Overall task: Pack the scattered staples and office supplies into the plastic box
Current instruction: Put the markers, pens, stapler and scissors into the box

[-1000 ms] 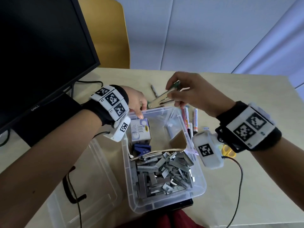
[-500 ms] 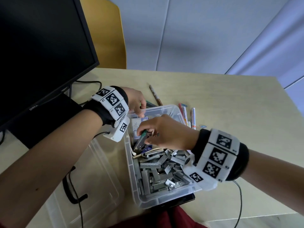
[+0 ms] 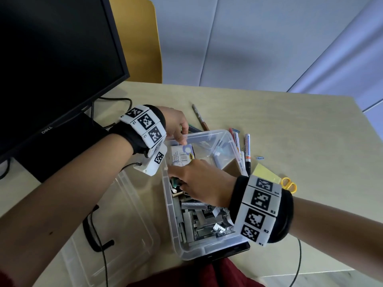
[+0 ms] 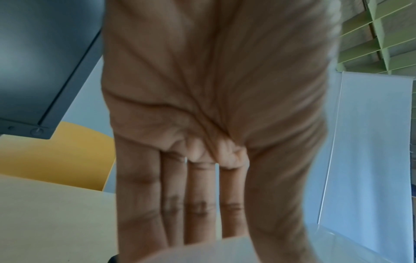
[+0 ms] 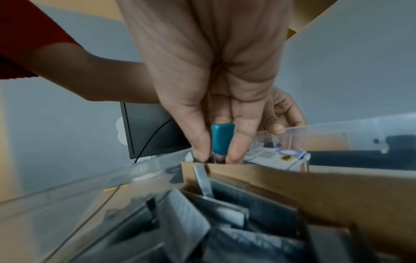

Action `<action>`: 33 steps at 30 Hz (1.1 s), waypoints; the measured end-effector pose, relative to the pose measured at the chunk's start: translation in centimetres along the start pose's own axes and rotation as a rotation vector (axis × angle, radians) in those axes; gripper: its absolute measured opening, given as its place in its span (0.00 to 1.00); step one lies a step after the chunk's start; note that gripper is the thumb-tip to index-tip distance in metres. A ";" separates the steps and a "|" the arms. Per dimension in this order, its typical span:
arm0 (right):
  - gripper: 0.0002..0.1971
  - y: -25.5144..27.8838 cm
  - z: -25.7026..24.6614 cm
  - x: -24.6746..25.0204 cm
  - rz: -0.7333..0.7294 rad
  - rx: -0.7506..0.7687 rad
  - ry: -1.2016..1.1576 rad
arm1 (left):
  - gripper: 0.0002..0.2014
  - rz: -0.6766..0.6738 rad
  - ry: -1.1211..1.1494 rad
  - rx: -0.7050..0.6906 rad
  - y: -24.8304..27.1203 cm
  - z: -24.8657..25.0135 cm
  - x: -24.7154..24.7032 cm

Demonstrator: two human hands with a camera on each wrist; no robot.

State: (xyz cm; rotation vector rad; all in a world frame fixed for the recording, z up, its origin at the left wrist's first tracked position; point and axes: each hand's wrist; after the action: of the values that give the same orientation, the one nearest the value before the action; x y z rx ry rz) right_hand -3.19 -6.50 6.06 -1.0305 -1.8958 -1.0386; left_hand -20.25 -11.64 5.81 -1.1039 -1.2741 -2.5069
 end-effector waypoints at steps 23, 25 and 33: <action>0.10 -1.6 2.2 1.9 -0.169 -0.181 -0.007 | 0.10 0.057 -0.025 -0.005 0.0 -0.2 -0.3; 0.10 -1.7 2.3 1.7 -0.183 -0.183 -0.013 | 0.09 0.064 -0.031 -0.007 0.0 -0.2 -0.3; 0.18 -2.8 2.2 2.2 -0.288 -0.269 -0.088 | 0.10 0.039 0.003 -0.002 0.1 -0.2 -0.2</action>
State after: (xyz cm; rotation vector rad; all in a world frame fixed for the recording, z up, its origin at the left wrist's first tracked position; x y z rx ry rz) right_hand -7.10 -4.86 6.23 -0.9814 -2.0572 -1.4666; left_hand -20.15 -11.88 5.65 -1.1138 -1.2377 -2.4808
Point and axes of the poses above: each hand's wrist, its own y-axis away from the middle knuckle, its own x-axis out of the back of the hand, z = x × y, and after that the axes turned 1 degree about -z, right-handed
